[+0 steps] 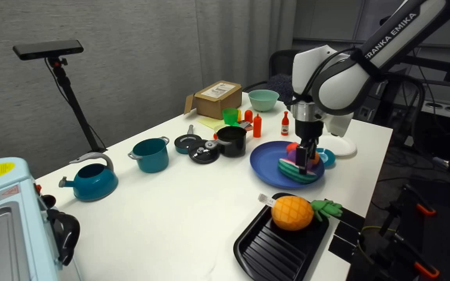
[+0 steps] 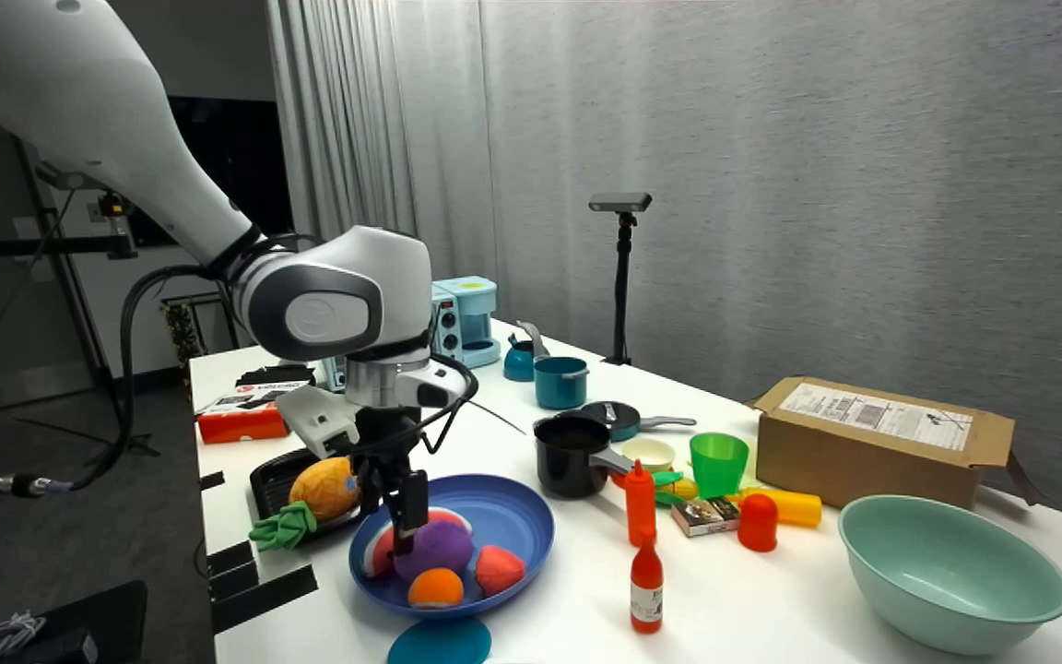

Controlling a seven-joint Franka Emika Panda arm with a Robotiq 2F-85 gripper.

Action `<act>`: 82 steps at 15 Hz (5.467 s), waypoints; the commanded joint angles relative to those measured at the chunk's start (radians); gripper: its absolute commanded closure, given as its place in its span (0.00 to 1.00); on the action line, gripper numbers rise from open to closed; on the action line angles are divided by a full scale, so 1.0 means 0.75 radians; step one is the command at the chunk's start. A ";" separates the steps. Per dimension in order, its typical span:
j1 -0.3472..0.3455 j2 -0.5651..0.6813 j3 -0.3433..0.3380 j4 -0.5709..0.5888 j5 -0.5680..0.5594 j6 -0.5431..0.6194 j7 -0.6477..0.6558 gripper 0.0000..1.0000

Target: Put the pineapple and watermelon plushies on the black plate, then put the purple and strawberry plushies in the black pot, then the orange plushie on the white plate

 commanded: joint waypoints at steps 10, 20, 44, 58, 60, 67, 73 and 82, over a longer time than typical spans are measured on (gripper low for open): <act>0.007 0.058 -0.058 -0.025 0.056 0.151 0.479 0.00; 0.037 0.045 -0.050 -0.052 0.085 0.247 0.580 0.67; 0.239 -0.253 0.275 0.110 0.323 -0.136 -0.465 0.98; 0.310 -0.023 0.347 0.117 0.039 -0.066 -0.403 0.98; 0.310 0.001 0.347 0.130 0.019 -0.075 -0.380 0.67; 0.289 -0.034 0.326 0.174 0.007 -0.088 -0.312 0.21; 0.185 -0.140 0.182 0.304 0.000 -0.155 -0.116 0.00; 0.058 -0.152 0.020 0.459 -0.109 -0.369 0.261 0.00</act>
